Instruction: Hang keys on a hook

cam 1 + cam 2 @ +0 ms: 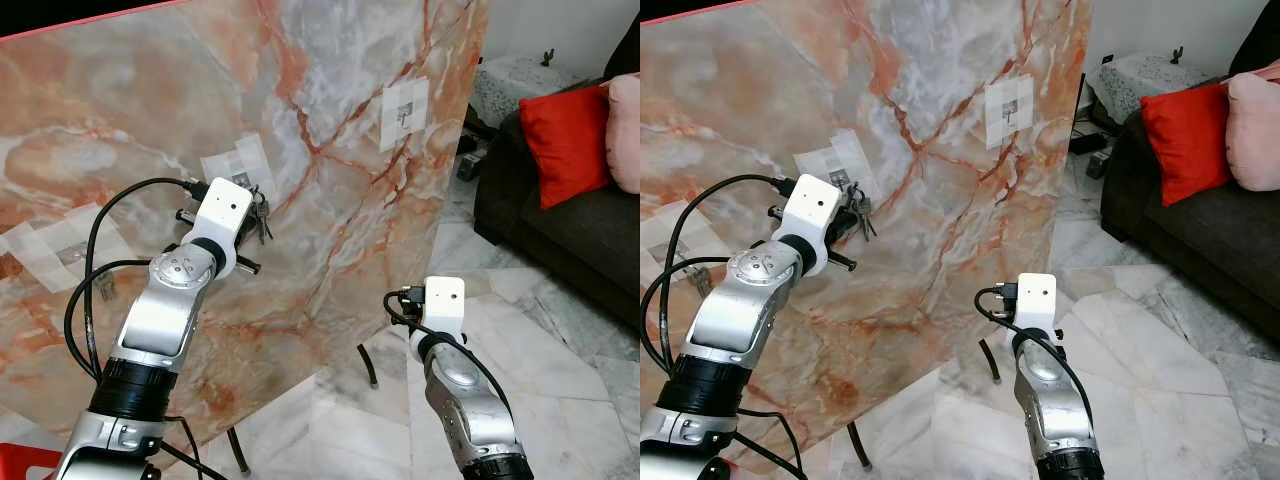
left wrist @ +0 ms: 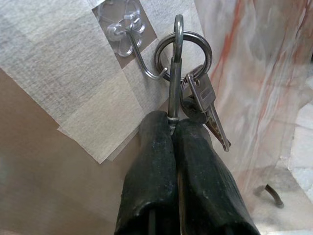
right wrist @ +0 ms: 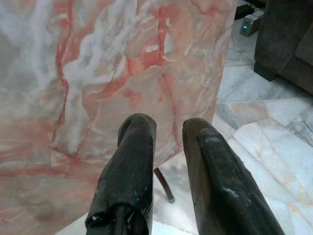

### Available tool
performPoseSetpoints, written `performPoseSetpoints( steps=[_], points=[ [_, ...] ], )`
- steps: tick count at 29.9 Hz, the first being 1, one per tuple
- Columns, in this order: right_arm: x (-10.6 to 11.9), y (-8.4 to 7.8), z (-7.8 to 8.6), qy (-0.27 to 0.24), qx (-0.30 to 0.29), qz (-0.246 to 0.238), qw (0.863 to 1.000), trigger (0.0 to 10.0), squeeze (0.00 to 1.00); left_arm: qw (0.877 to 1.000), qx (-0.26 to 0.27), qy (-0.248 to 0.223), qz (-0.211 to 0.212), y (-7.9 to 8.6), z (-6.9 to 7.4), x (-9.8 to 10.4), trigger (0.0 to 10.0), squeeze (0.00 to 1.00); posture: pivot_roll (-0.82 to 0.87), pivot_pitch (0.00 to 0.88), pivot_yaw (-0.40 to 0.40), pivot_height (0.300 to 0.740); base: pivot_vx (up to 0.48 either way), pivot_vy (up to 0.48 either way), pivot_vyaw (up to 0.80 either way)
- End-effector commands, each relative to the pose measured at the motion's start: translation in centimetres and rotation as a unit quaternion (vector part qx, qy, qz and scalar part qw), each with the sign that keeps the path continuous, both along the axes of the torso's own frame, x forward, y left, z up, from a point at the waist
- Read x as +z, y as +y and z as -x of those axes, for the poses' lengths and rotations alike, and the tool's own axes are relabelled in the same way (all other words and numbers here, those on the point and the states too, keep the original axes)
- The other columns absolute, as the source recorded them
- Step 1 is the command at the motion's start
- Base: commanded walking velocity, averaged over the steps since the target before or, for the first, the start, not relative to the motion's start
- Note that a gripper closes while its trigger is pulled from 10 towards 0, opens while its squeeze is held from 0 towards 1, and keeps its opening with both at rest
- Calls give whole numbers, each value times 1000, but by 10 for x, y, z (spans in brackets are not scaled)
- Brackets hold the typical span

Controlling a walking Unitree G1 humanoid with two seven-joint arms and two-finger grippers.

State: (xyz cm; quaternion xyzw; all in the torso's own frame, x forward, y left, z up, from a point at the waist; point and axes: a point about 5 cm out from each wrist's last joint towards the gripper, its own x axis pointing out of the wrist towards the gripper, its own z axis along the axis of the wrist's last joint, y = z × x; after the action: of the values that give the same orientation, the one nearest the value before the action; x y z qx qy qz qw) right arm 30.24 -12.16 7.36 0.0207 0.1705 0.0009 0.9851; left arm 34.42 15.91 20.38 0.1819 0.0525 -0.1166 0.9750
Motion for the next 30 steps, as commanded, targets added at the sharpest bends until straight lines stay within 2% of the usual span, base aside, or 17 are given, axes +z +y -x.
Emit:
performPoseSetpoints(
  steps=[1,12,21,30],
  points=[
    [1,3,-1,-1,8,4,1000,10000,0,999,15,-28,0,8,0,17,10000,0,92,46,20,740,0,0,0],
    [1,4,-1,-2,9,3,1000,10000,0,999,12,-38,-3,11,3,23,10000,0,91,47,19,740,0,0,0],
    [2,4,-2,-3,11,2,1000,10000,0,999,-5,-46,-2,6,7,28,10000,0,94,47,16,740,0,0,0],
    [2,4,-2,-3,11,2,1000,10000,0,998,-58,-25,-14,-7,14,17,10000,0,94,46,16,740,0,0,0]
  ],
)
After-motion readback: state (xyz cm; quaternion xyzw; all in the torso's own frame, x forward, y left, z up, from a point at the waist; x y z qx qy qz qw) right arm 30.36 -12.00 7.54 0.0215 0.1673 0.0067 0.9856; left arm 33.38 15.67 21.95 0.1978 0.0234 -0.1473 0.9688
